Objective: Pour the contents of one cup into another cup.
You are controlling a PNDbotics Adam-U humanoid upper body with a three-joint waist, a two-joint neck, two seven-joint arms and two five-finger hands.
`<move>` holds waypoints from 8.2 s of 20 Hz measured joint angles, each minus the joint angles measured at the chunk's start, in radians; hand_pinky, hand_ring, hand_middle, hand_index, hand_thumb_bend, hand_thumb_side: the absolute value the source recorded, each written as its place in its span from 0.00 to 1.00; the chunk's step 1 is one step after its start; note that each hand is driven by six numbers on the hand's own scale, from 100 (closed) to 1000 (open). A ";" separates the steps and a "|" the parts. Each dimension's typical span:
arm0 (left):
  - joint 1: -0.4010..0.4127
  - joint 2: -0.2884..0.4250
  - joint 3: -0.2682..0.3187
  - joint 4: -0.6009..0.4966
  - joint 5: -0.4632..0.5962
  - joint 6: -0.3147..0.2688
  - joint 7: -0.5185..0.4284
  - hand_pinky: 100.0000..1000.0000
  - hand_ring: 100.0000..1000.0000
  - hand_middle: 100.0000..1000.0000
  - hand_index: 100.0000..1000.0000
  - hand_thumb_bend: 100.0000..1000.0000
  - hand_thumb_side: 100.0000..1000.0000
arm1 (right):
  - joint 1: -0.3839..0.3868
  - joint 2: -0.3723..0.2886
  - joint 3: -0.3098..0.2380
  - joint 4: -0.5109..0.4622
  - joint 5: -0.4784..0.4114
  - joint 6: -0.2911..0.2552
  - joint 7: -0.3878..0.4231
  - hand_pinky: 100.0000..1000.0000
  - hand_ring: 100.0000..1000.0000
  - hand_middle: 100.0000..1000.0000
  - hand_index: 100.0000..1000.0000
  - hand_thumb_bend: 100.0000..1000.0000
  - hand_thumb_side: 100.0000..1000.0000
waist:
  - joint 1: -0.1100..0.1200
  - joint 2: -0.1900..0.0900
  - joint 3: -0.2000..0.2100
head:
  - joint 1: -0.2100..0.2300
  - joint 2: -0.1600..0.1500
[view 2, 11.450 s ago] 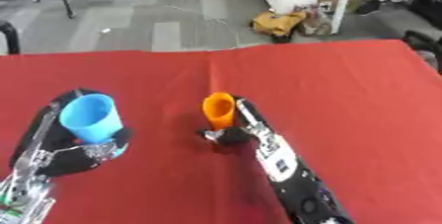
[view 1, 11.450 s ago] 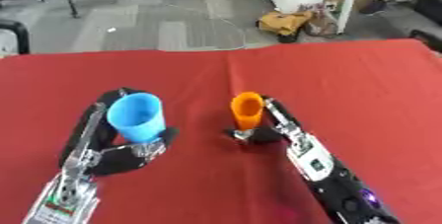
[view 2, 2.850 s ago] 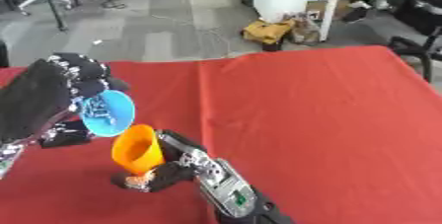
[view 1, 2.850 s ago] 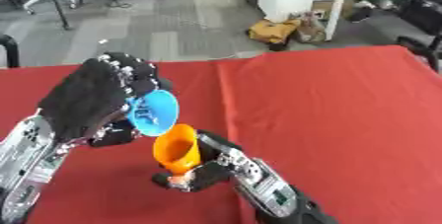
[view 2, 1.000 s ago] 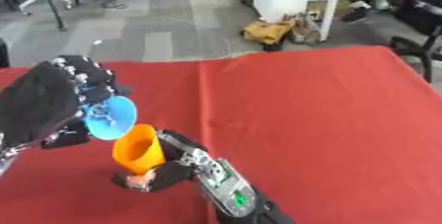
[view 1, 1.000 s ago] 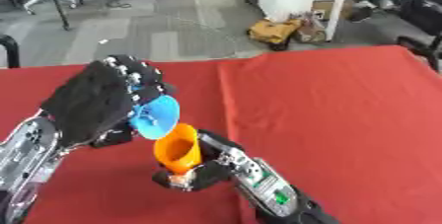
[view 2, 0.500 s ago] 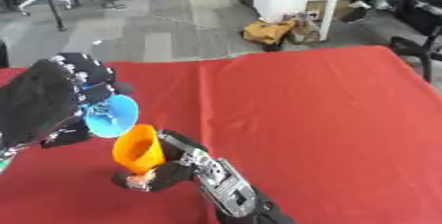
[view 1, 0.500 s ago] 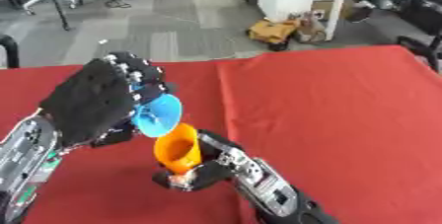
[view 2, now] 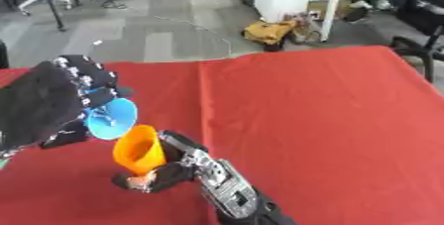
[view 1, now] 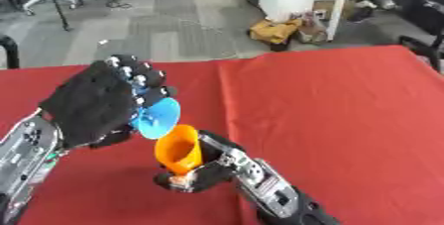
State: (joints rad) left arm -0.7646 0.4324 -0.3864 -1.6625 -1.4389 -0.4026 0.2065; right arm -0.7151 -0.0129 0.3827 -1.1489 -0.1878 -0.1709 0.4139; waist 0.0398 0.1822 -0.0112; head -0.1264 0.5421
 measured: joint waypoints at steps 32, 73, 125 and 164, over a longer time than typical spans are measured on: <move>-0.011 0.026 -0.049 -0.017 -0.062 -0.022 -0.067 0.36 0.36 0.35 0.65 0.49 0.00 | 0.002 0.000 0.000 0.002 0.000 0.000 0.004 0.65 0.32 0.28 0.38 0.32 0.00 | 0.002 0.000 0.000 | -0.009 0.000; -0.023 0.044 -0.071 -0.017 -0.110 -0.039 -0.099 0.38 0.36 0.35 0.65 0.46 0.00 | 0.002 0.000 0.000 0.005 0.000 0.000 0.004 0.65 0.32 0.28 0.38 0.32 0.00 | 0.006 -0.003 -0.001 | -0.016 -0.008; 0.069 0.051 0.048 0.018 0.151 0.064 -0.125 0.33 0.34 0.33 0.62 0.44 0.00 | 0.012 -0.037 -0.180 0.155 0.429 -0.193 -0.329 1.00 0.86 0.80 0.78 0.64 0.16 | 0.003 -0.009 -0.003 | -0.016 -0.016; 0.221 -0.167 0.205 0.306 1.359 0.093 -0.058 0.49 0.55 0.62 0.69 1.00 0.24 | 0.065 -0.101 -0.272 -0.077 0.269 -0.121 -0.466 0.97 0.81 0.78 0.79 0.62 0.25 | -0.020 -0.001 -0.001 | -0.013 -0.018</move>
State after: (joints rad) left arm -0.5440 0.2656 -0.1811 -1.3568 -0.0802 -0.3092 0.1481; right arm -0.6503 -0.1140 0.1112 -1.2262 0.0816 -0.2915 -0.0518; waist 0.0202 0.1815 -0.0122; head -0.1398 0.5244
